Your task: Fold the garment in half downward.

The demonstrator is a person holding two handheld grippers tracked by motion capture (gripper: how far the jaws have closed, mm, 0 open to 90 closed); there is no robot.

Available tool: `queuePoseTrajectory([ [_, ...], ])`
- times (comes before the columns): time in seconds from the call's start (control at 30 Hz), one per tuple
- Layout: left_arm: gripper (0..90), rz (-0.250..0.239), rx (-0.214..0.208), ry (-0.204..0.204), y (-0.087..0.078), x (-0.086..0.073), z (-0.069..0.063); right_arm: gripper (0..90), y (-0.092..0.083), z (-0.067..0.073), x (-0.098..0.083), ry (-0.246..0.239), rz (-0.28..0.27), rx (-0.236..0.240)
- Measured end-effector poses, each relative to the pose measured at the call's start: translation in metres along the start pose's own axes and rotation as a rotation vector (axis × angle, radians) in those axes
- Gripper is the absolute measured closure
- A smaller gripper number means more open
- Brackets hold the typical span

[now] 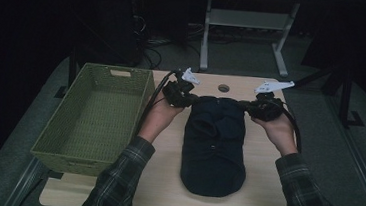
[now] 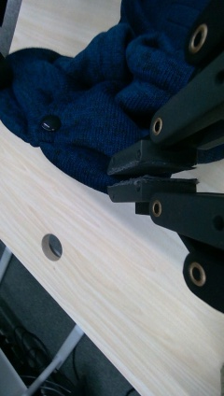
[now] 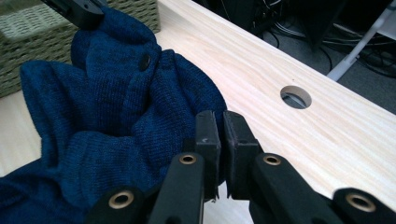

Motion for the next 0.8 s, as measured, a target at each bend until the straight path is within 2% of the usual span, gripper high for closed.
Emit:
queuePoseTrajectory([
  [0.23,85.6,-0.016,-0.019,0.010,-0.008,-0.010,-0.014,84.7,-0.007,0.012,-0.003,-0.007,-0.018,0.008],
  [0.37,85.4,-0.006,-0.036,0.007,-0.008,-0.022,-0.022,84.1,-0.009,0.023,-0.011,-0.009,-0.021,0.019],
  [0.43,85.2,-0.008,-0.046,0.011,-0.009,-0.030,-0.029,83.7,-0.011,0.033,-0.019,-0.010,-0.019,0.033],
  [0.63,84.8,-0.011,-0.064,0.007,-0.011,-0.038,-0.039,83.0,-0.016,0.044,-0.027,0.002,-0.023,0.048],
  [0.8,84.3,-0.017,-0.088,0.021,-0.016,-0.052,-0.054,82.0,-0.022,0.057,-0.035,0.001,-0.035,0.058],
])
Point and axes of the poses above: each handheld gripper's, and its own axes: y roughly forward along the jaws, x roughly out of its top, z roughly to its left, the point moved 10 cm from there along y, roughly forward along the jaws, and after that the axes turned 12 degrees about -y, right-handed, at the moved point
